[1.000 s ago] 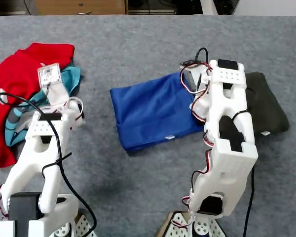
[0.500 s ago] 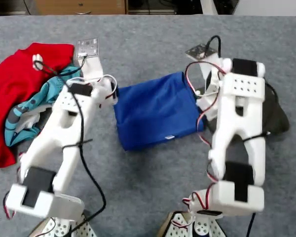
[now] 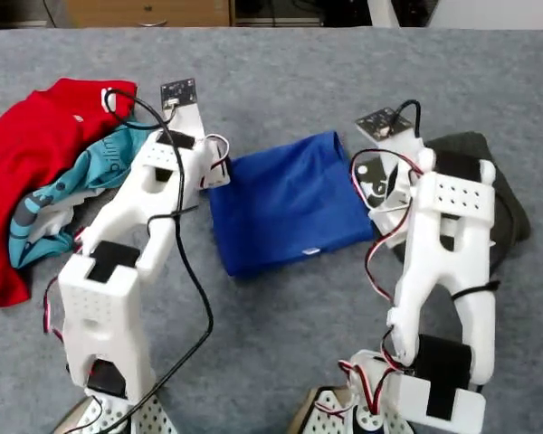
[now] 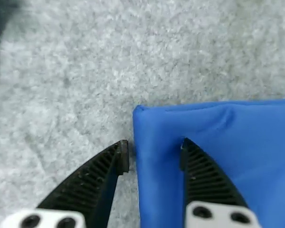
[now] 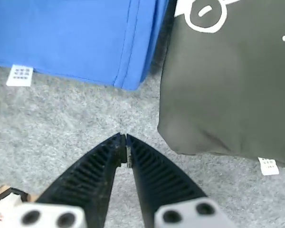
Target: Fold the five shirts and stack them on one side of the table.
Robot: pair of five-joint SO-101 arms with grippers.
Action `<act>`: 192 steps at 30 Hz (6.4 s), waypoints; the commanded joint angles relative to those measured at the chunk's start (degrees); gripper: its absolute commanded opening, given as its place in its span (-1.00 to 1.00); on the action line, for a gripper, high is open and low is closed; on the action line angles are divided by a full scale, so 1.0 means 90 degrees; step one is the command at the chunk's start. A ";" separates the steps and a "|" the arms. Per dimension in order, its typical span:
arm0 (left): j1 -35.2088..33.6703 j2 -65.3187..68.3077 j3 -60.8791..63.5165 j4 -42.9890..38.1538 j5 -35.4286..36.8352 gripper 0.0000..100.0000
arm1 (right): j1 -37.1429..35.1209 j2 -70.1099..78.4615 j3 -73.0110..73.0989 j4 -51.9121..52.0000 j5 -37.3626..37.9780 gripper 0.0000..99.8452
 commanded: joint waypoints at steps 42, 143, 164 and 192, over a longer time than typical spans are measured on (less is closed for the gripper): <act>-0.1407 0.0991 -0.4474 0.3106 0.0381 -0.59 | -0.1314 0.0747 -0.1538 -0.0244 0.0010 -0.99; -0.1573 0.0444 -0.1016 -0.0508 -0.0410 -0.96 | -0.1988 0.4625 -0.3883 -0.0039 -0.0596 -0.99; -0.1670 -0.4537 0.3067 -0.0830 -0.0557 -0.96 | -0.1763 0.0855 -0.1646 0.2120 -0.0567 -0.99; -0.2032 -0.4703 0.5695 -0.3614 -0.0821 -0.96 | -0.3375 0.2037 -0.1216 -0.0586 -0.6535 -0.41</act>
